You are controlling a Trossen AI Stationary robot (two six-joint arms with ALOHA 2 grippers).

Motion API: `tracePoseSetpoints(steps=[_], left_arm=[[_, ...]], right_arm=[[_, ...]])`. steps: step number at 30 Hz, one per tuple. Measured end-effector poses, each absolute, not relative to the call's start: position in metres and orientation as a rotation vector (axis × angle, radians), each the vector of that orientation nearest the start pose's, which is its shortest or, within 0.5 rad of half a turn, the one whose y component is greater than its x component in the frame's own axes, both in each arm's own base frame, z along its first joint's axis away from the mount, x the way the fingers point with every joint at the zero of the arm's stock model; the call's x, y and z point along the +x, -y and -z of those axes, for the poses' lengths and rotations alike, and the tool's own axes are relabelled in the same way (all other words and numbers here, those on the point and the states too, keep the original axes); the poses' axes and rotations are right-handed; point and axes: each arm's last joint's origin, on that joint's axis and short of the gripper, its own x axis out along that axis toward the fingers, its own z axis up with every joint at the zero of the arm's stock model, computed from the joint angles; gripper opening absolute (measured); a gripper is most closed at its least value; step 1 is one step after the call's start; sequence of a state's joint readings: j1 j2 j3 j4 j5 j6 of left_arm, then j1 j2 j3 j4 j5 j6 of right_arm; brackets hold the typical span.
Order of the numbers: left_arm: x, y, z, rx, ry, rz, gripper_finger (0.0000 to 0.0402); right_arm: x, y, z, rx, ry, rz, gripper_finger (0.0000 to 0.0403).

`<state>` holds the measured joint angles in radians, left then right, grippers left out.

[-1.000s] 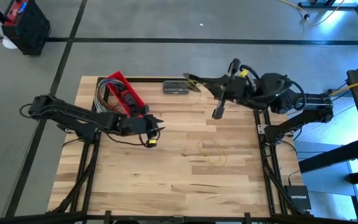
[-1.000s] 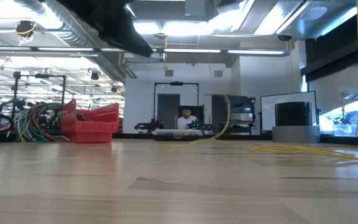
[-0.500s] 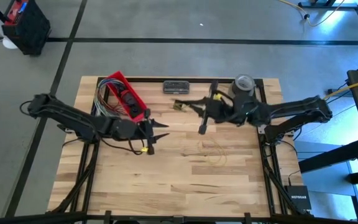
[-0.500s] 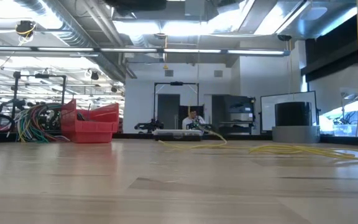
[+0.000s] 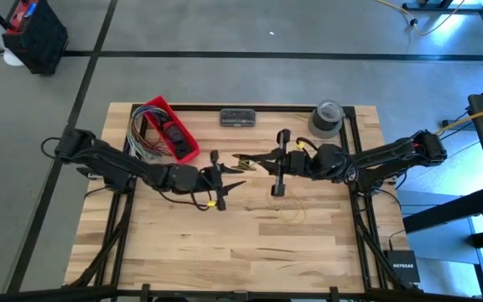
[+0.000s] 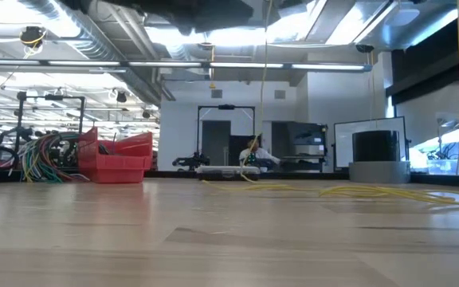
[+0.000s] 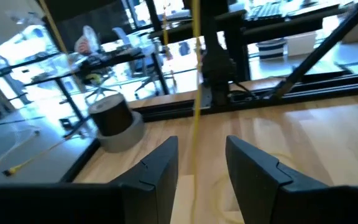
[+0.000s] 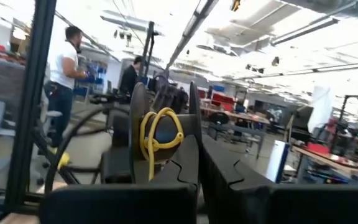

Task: Coil cords
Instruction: Coil the yellow wire on the spool

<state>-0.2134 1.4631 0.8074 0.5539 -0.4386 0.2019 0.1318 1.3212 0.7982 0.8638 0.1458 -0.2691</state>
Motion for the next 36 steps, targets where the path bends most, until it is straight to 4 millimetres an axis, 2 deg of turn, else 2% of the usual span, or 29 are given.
tracePoseSetpoints(steps=[17,20,27,36], left_arm=[[0.336,0.042,-0.221,0.22,-0.129,-0.226,0.0126],[0.336,0.039,-0.221,0.22,-0.133,-0.234,0.0104],[0.336,0.039,-0.221,0.239,-0.136,-0.231,0.001],[0.333,0.039,-0.221,0.316,-0.191,-0.256,0.0003]], right_arm=[[0.29,-0.04,-0.316,-0.227,0.329,-0.009,0.0005],[0.291,-0.04,-0.315,-0.228,0.328,-0.009,0.0005],[0.291,-0.04,-0.315,-0.228,0.326,-0.009,0.0005],[0.291,-0.04,-0.314,-0.23,0.316,-0.01,0.0005]])
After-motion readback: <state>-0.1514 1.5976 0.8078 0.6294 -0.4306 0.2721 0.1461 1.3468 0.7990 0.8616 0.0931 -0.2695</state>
